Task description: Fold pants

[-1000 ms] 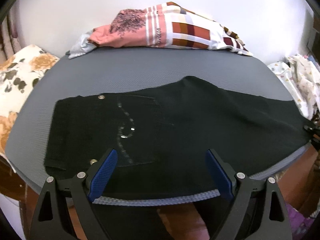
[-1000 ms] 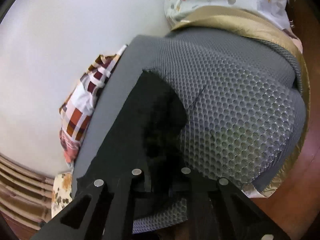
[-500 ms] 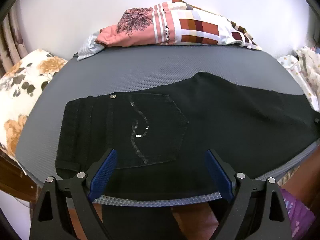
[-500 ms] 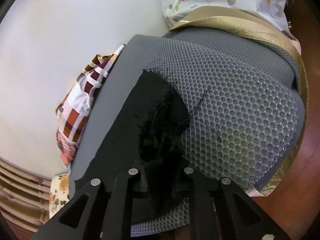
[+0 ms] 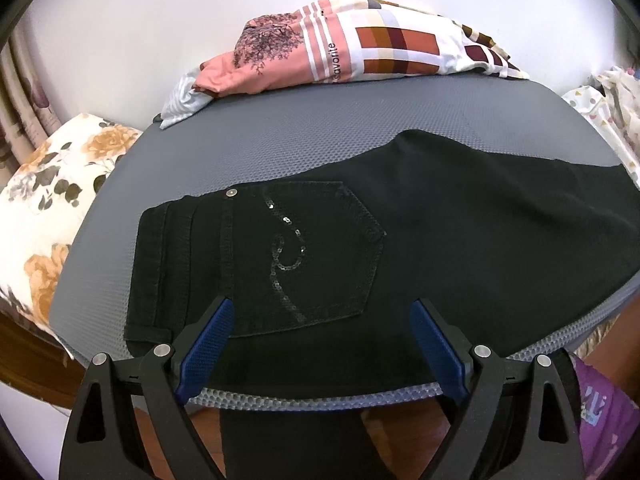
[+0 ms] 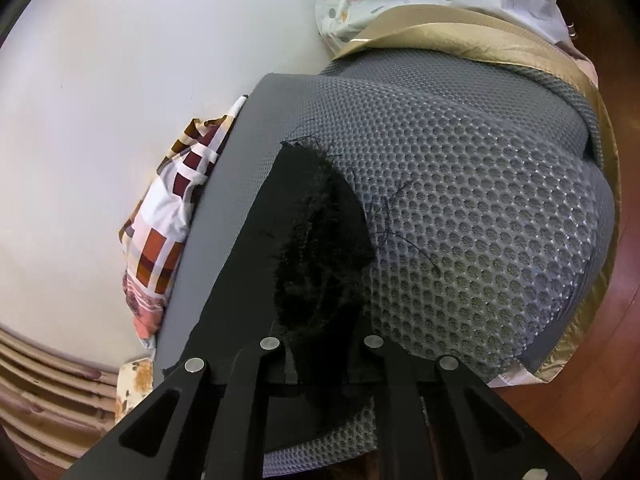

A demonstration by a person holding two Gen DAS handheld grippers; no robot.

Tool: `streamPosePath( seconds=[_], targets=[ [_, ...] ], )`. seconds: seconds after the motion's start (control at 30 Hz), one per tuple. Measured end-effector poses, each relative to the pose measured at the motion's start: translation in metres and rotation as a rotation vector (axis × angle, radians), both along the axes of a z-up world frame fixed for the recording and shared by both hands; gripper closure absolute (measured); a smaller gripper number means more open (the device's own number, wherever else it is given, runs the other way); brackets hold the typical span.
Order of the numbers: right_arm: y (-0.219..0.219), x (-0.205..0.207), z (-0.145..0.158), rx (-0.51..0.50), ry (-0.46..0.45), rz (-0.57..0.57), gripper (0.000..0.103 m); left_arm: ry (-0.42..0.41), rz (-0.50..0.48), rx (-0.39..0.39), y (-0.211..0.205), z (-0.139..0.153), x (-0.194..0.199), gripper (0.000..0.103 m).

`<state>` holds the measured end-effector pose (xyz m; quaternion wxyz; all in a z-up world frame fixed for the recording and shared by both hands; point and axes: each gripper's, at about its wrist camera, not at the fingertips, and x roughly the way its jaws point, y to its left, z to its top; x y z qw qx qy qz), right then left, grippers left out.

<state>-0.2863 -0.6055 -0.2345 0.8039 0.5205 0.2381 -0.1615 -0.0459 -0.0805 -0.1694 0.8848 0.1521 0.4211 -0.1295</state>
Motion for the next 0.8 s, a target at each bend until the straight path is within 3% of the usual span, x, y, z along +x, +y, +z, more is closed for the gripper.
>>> streamPosePath(
  seconds=[0.27, 0.8],
  targets=[
    [0.009, 0.005, 0.015, -0.034, 0.005, 0.007, 0.092, 0.005, 0.03, -0.018, 0.011, 0.003, 0.006, 0.013],
    [0.052, 0.051, 0.054, -0.071, -0.059, 0.153, 0.092, 0.044, 0.045, -0.022, 0.015, -0.001, 0.011, 0.013]
  ],
)
